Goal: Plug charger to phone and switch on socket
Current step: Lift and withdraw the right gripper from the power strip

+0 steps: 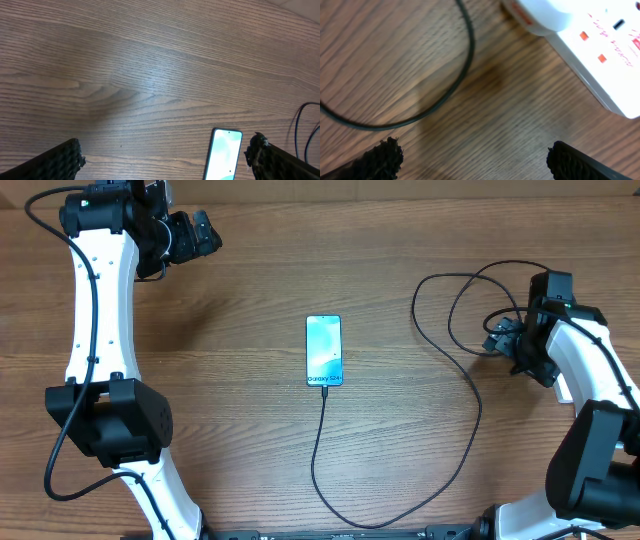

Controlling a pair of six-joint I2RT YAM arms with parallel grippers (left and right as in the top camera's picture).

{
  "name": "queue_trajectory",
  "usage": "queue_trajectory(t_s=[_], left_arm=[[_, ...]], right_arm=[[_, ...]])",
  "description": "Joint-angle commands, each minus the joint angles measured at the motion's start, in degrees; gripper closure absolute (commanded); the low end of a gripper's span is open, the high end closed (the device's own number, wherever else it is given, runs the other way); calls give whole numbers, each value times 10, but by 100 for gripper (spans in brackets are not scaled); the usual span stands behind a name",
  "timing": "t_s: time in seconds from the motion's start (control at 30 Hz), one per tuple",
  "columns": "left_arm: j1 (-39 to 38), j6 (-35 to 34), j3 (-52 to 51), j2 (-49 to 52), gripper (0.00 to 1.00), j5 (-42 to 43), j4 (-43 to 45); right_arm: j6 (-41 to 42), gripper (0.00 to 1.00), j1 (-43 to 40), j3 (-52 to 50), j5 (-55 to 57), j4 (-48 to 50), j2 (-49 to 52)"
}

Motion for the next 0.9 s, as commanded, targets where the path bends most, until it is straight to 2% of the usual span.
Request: queue_trajectory(t_s=[0.0,0.13,0.43,0.57,0.87], left_arm=[[-2,-4,6,-6,0,5,0],[-2,-4,6,-6,0,5,0],[-2,-3,6,-6,0,5,0],[-2,-3,6,-6,0,5,0],[-2,-4,6,-6,1,5,0]], right_arm=[[-48,5,8,-3,-29,9,-20],[-50,0,8,-3,-31,11,-20],[-50,0,8,-3,-31,12,-20],[-37,0,8,-3,-93,12,-20],[-37,0,8,-3,-96,12,-20]])
